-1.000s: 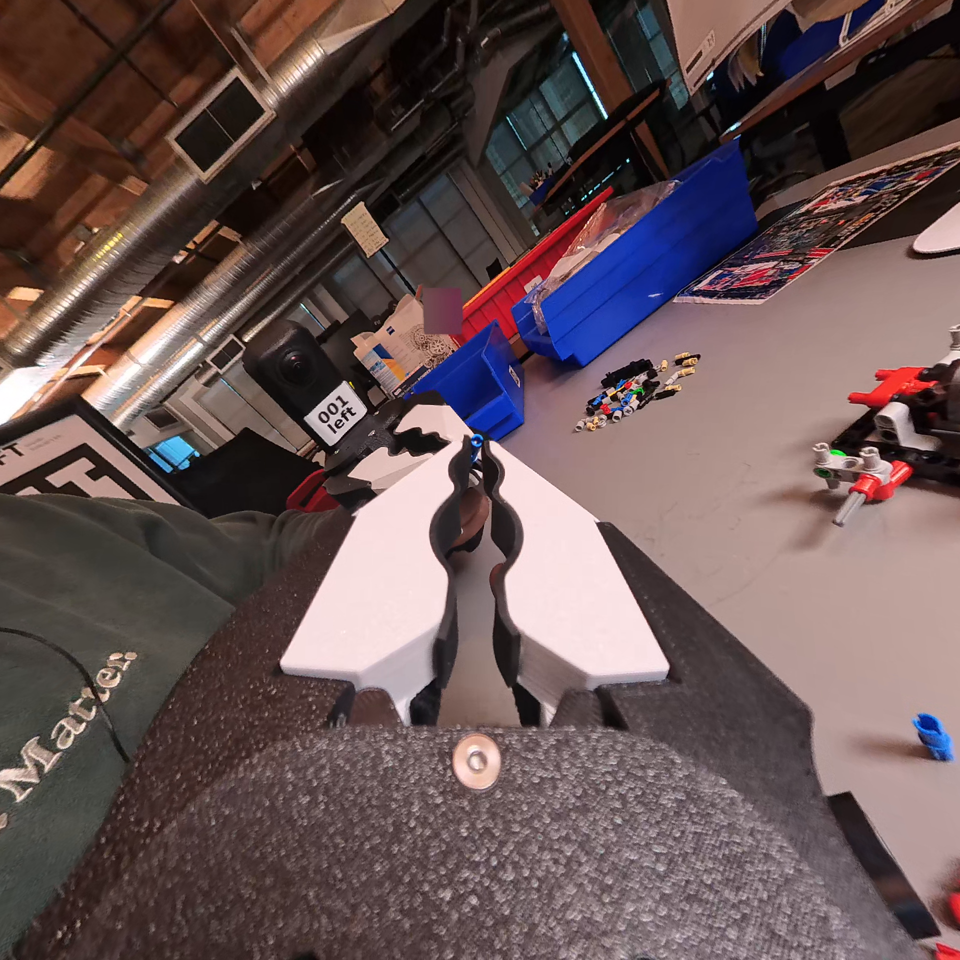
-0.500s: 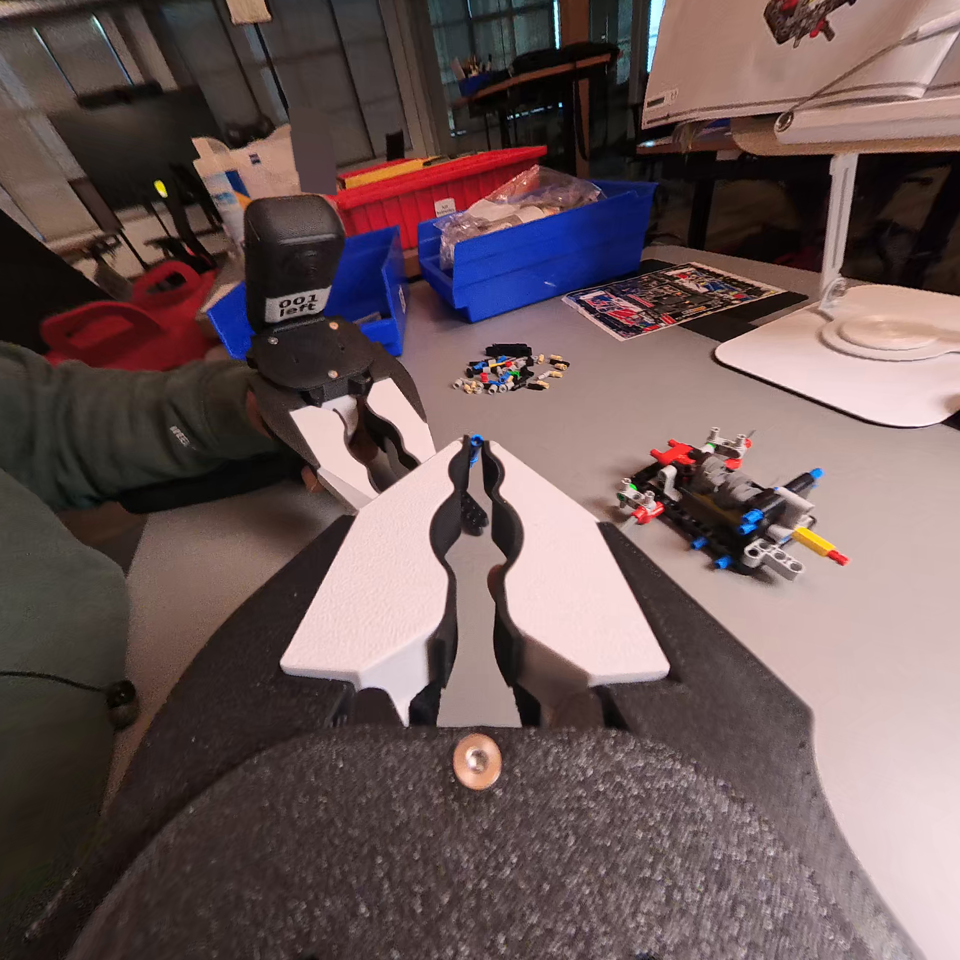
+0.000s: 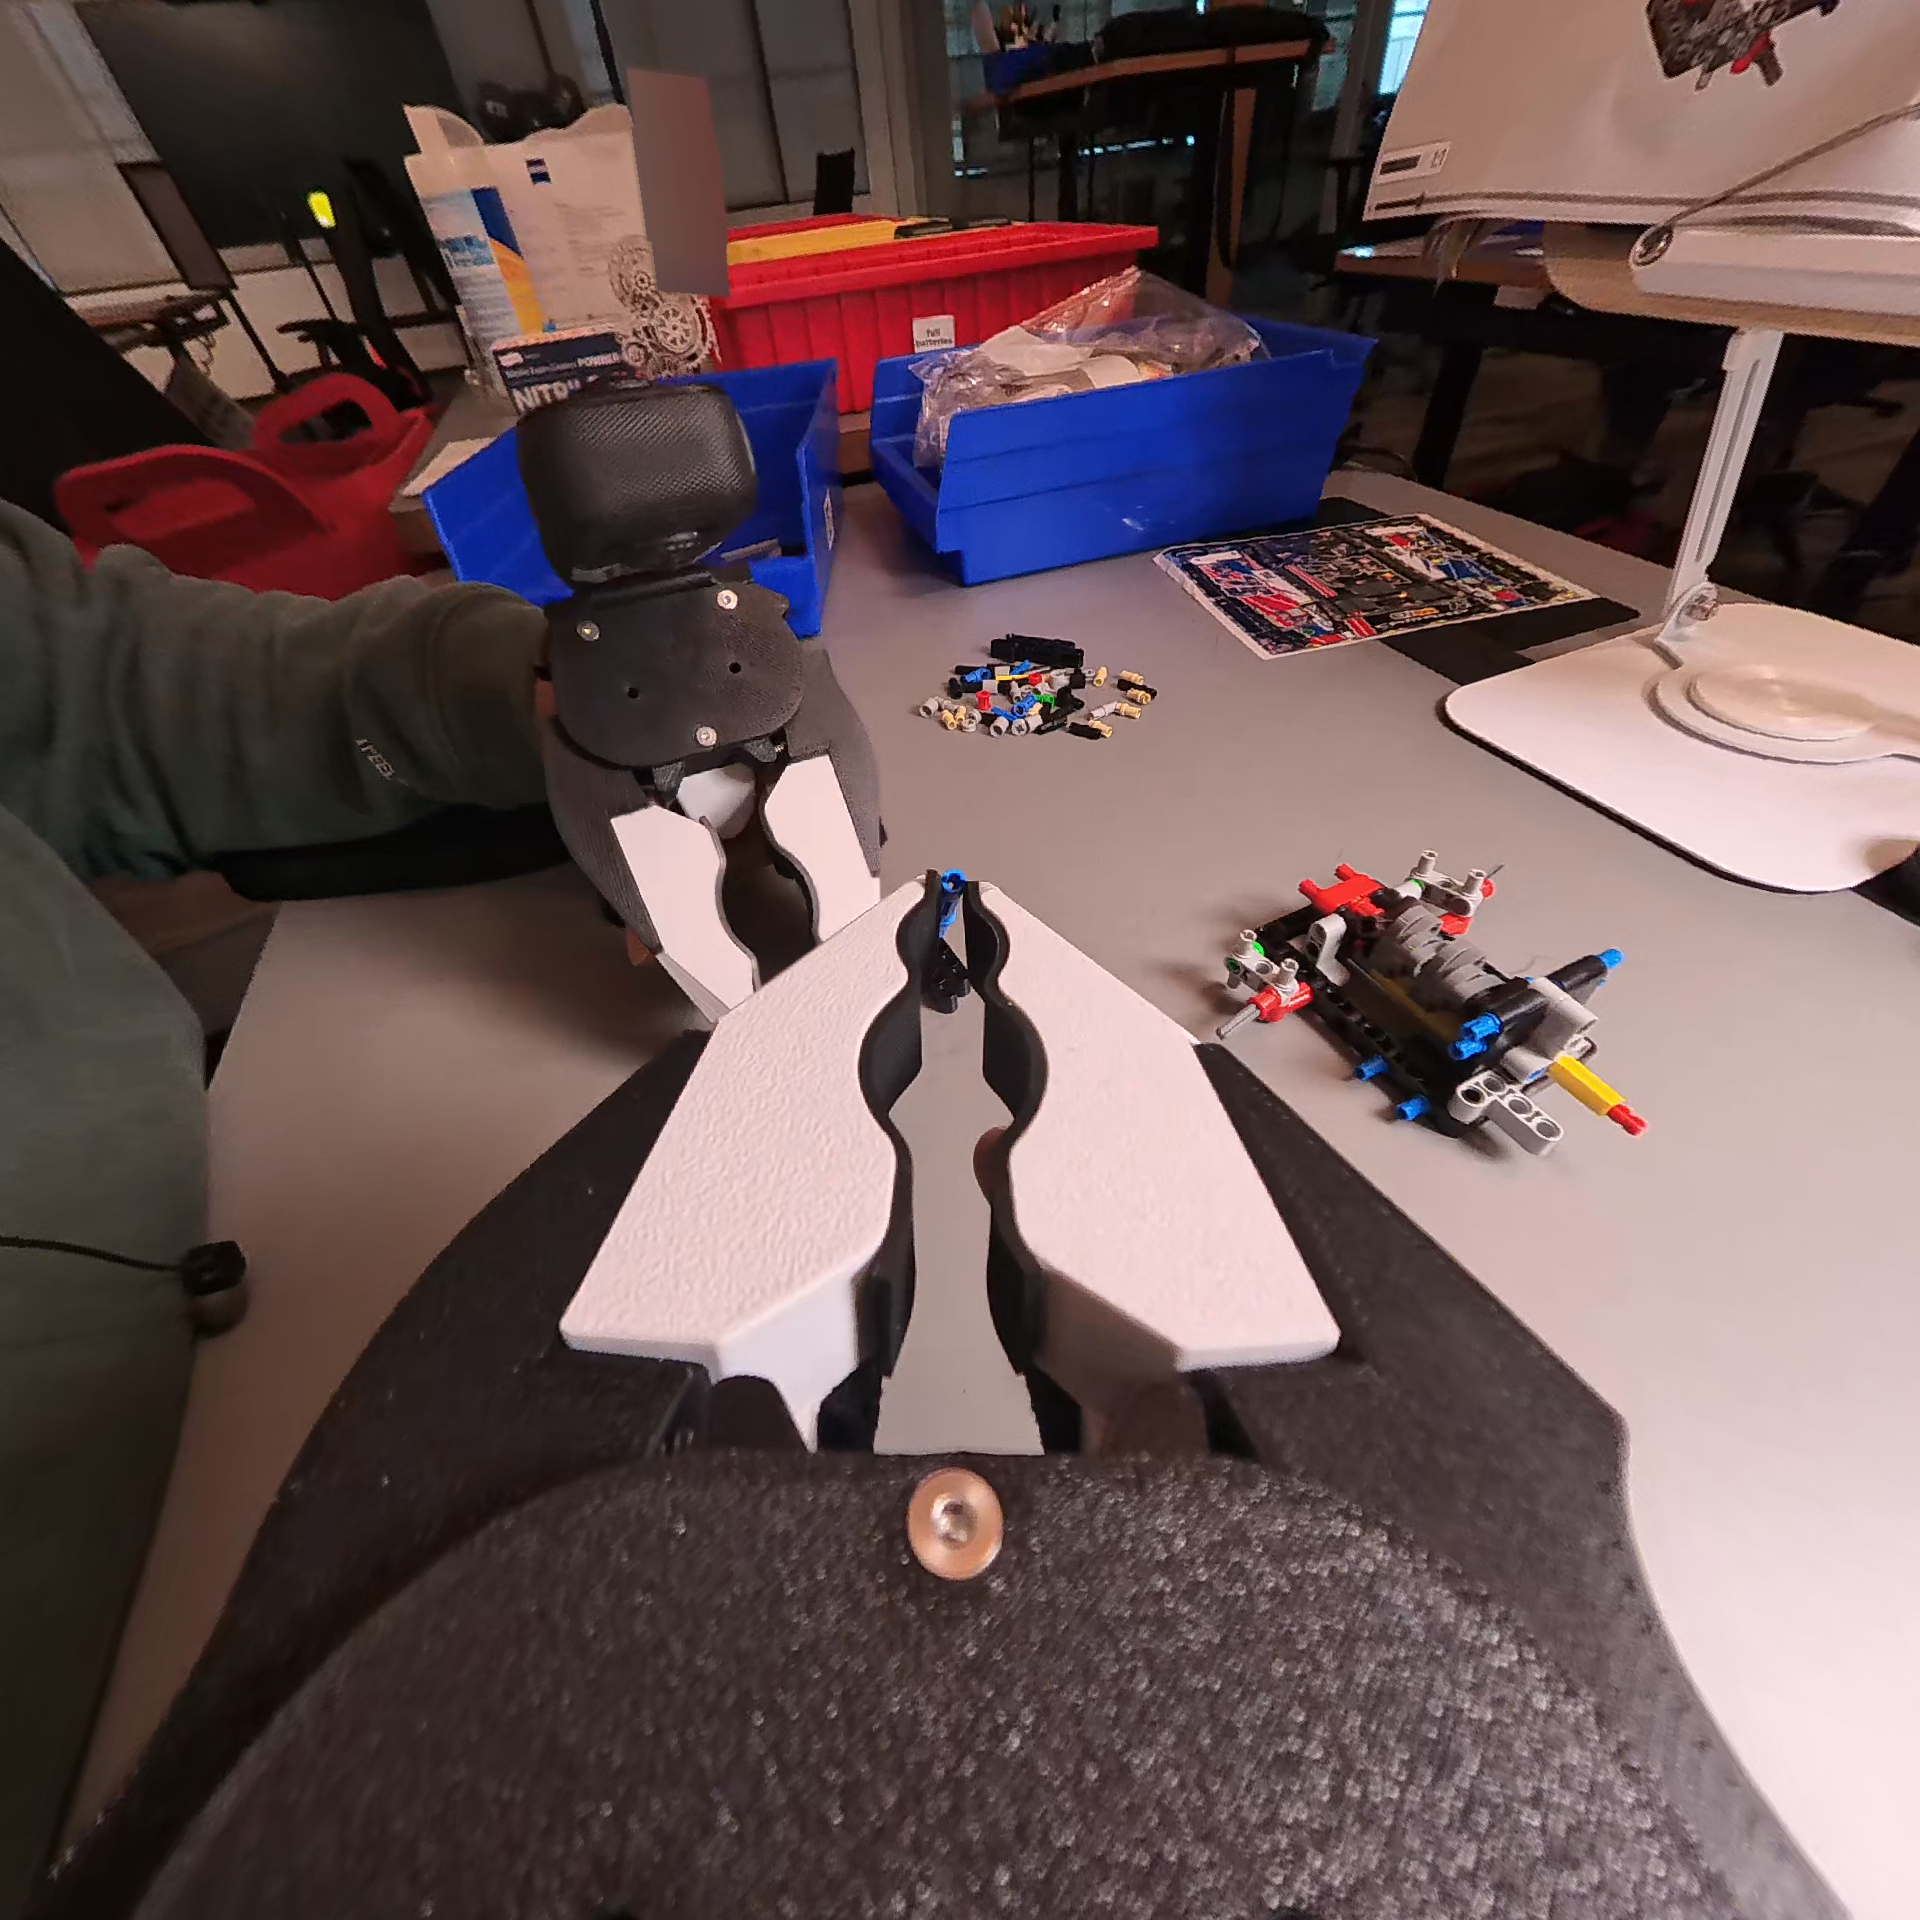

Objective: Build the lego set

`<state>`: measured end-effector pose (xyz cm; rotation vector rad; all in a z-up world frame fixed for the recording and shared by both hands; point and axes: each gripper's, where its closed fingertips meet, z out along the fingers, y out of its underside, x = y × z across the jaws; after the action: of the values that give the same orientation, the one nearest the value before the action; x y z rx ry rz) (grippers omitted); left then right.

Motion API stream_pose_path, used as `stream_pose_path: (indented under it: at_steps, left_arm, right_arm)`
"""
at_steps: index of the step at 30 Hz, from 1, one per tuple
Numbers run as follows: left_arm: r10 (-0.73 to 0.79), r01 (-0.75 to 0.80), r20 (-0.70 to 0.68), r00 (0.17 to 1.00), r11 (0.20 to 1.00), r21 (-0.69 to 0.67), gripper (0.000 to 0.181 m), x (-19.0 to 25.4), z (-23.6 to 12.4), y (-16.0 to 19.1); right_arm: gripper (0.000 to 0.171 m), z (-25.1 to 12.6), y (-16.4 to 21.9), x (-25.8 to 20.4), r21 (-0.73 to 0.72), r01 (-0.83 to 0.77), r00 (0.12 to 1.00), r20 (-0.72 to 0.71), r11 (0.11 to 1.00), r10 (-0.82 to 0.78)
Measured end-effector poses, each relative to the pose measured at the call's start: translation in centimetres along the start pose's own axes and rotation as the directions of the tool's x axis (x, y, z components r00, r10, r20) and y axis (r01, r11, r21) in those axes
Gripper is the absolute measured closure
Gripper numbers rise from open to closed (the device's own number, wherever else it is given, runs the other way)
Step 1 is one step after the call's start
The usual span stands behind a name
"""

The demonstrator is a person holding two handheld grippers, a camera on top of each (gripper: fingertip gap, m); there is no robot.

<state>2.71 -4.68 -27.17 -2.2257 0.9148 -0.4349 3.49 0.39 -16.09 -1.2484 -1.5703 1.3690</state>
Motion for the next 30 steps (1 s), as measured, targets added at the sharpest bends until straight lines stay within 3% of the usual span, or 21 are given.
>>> stream_pose_path:
  at_steps: [5,9,18,30]
  left_arm:
    - [0.038,-0.038,0.014,0.999,0.999,-0.009,0.181,0.5,0.3,-0.2]
    - [0.032,-0.032,0.017,0.999,0.999,0.0,0.18,0.9,0.1,-0.2]
    - [-0.022,0.022,0.009,1.0,0.999,0.044,0.156,0.2,-0.4,0.0]
    - [0.059,-0.061,0.041,0.997,0.998,0.029,0.166,0.7,0.5,-0.6]
  right_arm:
    - [0.17,0.0,0.1,-0.1,0.0,-0.006,1.0,0.006,1.0,0.006]
    - [0.17,0.2,0.5,-0.1,-0.018,0.006,1.0,-0.001,1.0,-0.006]
    - [0.17,0.8,1.9,-0.1,-0.093,0.005,1.0,0.005,0.996,-0.005]
    - [0.17,3.4,6.8,-3.6,-0.327,0.203,0.978,0.112,0.923,-0.176]
